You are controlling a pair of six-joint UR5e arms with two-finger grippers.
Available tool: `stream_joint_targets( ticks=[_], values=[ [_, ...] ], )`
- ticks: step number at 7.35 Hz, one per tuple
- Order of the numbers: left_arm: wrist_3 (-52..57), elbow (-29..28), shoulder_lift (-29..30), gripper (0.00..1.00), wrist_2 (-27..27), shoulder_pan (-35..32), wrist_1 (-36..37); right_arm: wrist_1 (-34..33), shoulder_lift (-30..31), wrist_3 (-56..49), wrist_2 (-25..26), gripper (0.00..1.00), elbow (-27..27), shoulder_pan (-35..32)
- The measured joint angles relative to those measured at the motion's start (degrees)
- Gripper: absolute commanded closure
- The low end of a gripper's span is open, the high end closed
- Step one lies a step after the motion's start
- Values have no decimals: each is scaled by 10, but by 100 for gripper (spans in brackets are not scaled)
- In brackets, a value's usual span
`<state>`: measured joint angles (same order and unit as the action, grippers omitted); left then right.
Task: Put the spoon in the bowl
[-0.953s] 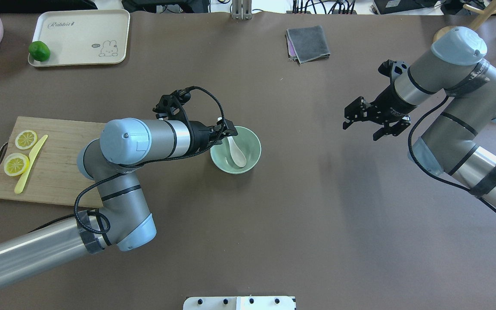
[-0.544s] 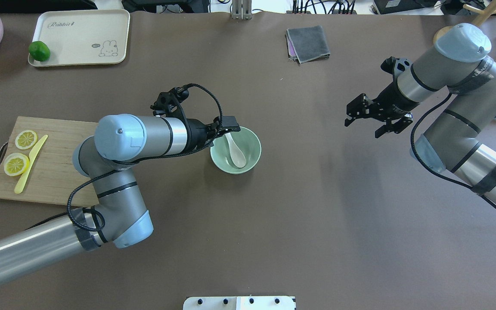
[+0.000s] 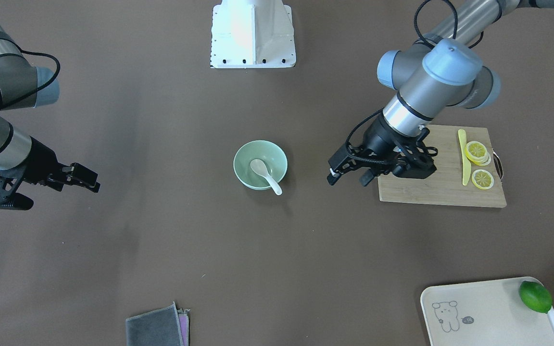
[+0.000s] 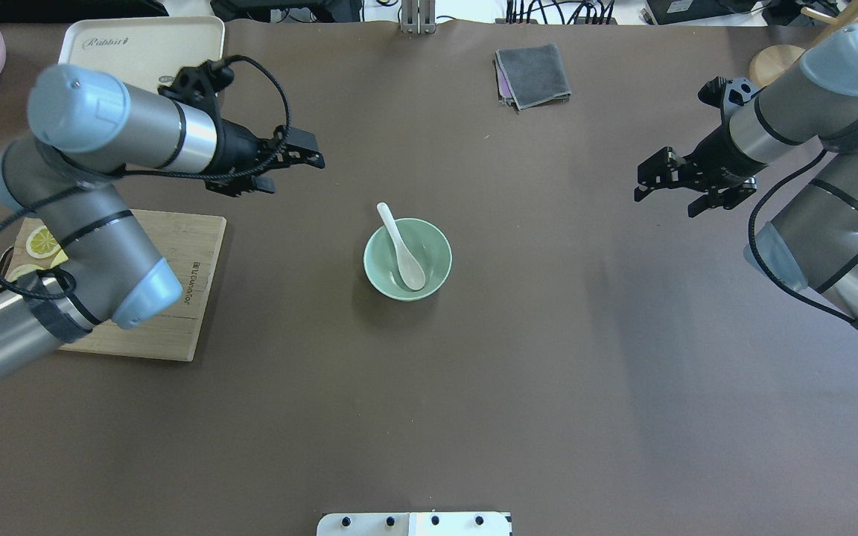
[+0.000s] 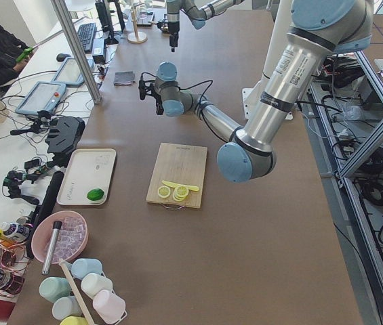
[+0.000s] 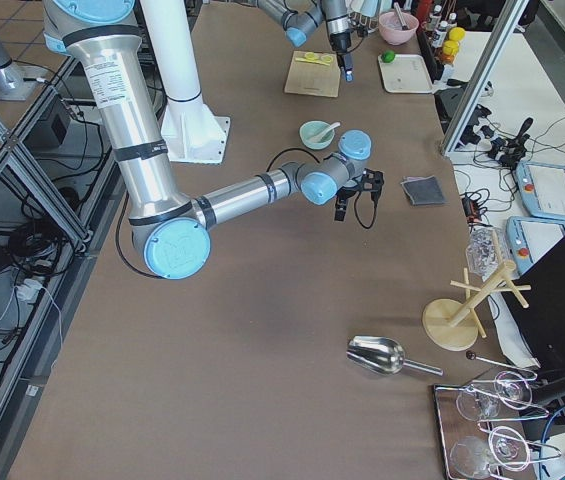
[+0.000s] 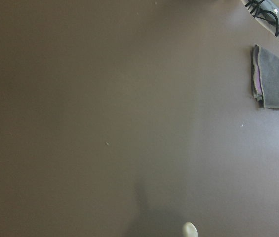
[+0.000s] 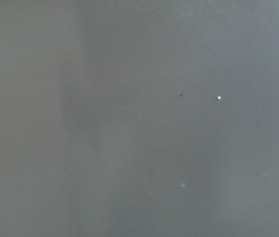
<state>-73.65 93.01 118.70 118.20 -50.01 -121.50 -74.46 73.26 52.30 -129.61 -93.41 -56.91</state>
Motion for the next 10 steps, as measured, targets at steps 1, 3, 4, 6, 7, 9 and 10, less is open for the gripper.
stream_joint_targets(
  ticks=[1,3,4,6,7,9,10],
  values=[
    [94,37,-2,2,5,-27,112,-85,3,-84,30,0,-29,-11],
    [243,115,-40,2,4,-70,275,-215,10,-253,74,0,-60,-36],
    [286,138,-80,2,3,-93,300,-239,29,-326,79,0,-63,-53],
    [336,159,-169,2,2,-128,310,-250,84,-464,77,0,-62,-106],
    [403,162,-218,2,5,-159,308,-251,114,-512,72,0,-59,-137],
    [532,137,-285,2,67,-264,306,-247,175,-559,45,0,-51,-191],
    [567,113,-297,2,126,-321,306,-237,199,-588,34,0,-35,-215]
  ],
)
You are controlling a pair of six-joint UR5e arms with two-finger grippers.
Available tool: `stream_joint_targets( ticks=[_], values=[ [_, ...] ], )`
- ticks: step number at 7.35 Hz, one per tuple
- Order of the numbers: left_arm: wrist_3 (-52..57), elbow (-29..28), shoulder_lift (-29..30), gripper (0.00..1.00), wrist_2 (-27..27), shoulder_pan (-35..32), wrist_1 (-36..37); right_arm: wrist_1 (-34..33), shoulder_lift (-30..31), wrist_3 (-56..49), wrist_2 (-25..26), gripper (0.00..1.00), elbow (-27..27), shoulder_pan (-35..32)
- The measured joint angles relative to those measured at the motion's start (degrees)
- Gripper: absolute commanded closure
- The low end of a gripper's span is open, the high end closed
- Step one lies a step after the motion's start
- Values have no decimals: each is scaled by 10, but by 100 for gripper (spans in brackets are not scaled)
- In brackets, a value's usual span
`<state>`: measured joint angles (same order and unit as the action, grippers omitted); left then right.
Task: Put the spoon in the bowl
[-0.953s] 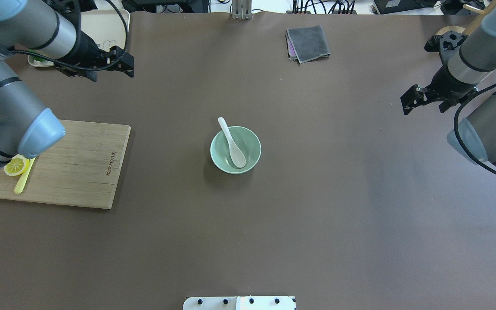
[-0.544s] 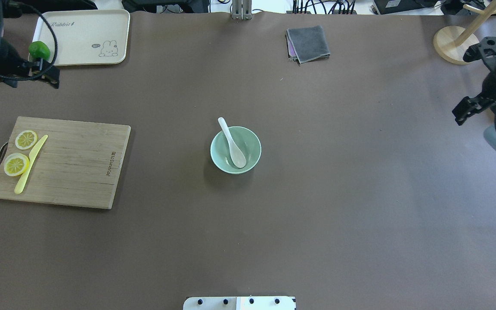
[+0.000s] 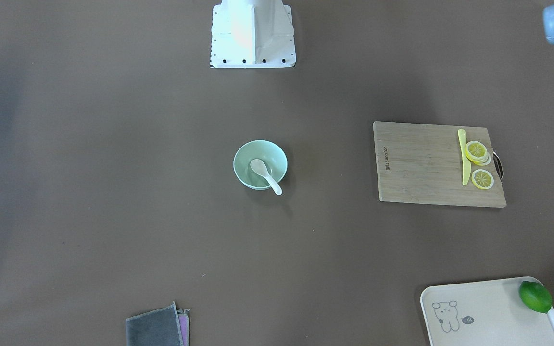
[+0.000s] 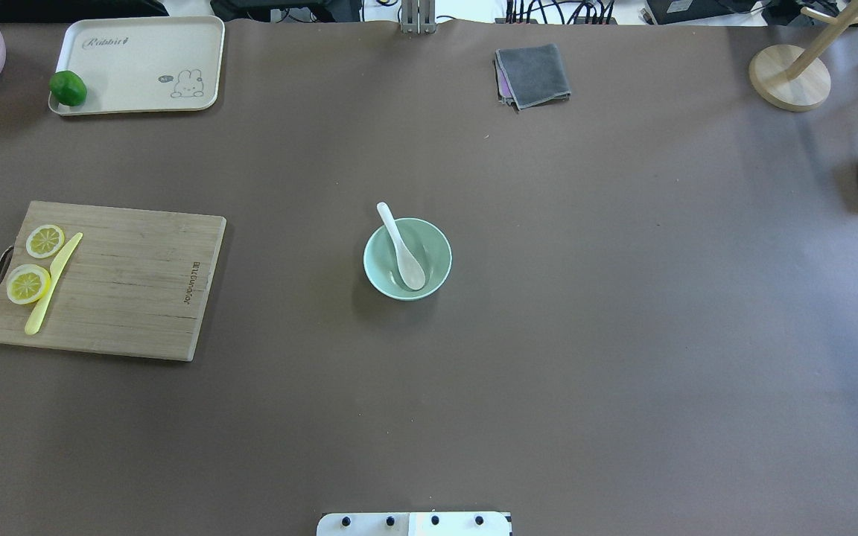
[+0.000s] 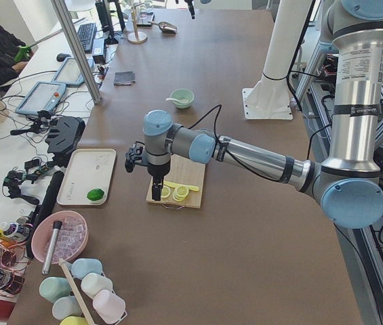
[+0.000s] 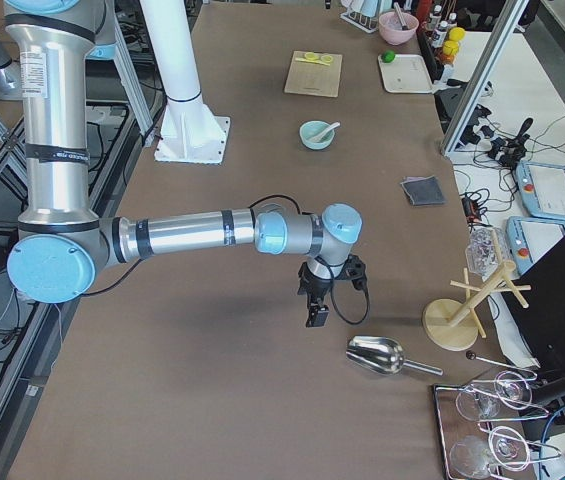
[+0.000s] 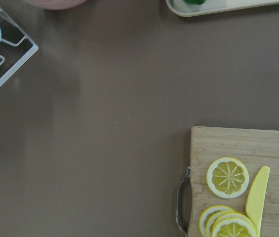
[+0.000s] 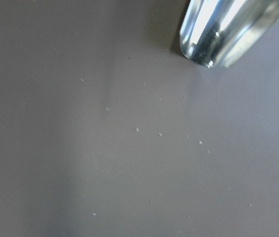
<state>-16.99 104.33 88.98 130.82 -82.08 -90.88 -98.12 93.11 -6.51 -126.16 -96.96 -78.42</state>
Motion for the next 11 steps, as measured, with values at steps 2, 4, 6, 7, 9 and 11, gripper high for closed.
stream_joint_targets(
  ticks=[2,4,6,7,9,11],
  values=[
    [45,-22,-18,2,49,-56,2,21,19,-42,-9,0,34,-38],
    [87,-29,-29,2,43,-78,3,25,34,-61,-17,0,39,-68],
    [101,-30,-30,2,37,-84,4,24,33,-65,-25,0,32,-85],
    [102,-28,-30,2,37,-86,4,19,32,-65,-32,0,24,-96],
    [103,-22,-31,2,39,-93,7,-3,32,-61,-41,0,8,-109],
    [105,-32,-41,2,35,-100,5,-12,32,-60,-52,0,3,-114]
  ],
)
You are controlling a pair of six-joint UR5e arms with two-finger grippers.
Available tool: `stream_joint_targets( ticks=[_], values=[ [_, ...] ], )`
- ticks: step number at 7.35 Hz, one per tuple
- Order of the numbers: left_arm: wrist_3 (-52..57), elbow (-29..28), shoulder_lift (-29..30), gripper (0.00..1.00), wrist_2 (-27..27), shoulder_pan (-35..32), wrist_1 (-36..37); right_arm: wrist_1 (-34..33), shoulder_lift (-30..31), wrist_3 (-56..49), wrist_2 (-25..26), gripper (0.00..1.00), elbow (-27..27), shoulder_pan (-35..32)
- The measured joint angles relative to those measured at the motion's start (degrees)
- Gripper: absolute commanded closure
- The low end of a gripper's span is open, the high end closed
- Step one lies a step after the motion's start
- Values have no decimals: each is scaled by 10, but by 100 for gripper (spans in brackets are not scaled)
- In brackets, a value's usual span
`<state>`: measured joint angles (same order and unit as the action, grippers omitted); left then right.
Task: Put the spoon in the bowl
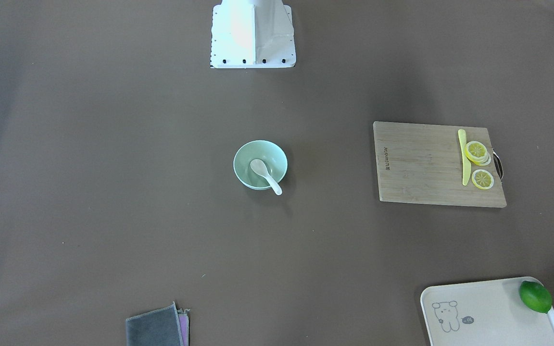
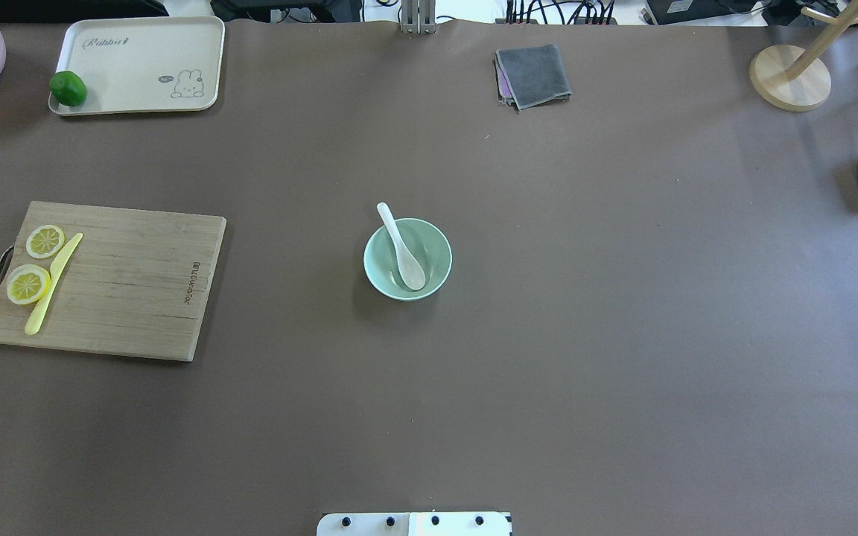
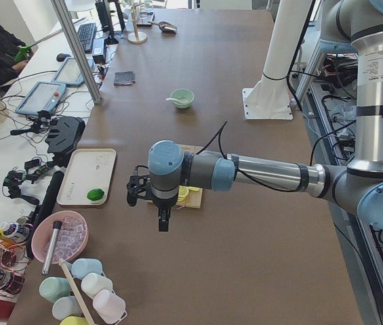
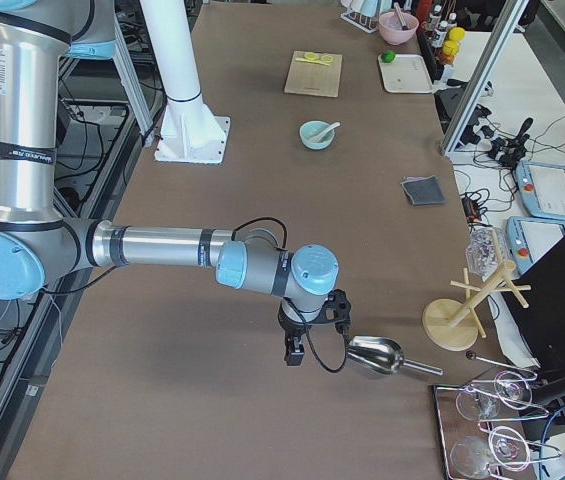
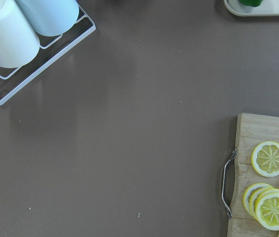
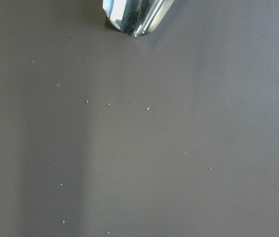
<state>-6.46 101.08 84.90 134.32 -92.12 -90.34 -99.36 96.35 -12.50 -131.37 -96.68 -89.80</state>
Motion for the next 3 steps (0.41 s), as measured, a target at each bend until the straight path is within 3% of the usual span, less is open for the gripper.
stream_joint_targets(
  ticks=[3],
  values=[
    [2,-19,-7,2,-6,-2,-4,-1,0,0,-3,0,0,-1]
  ],
)
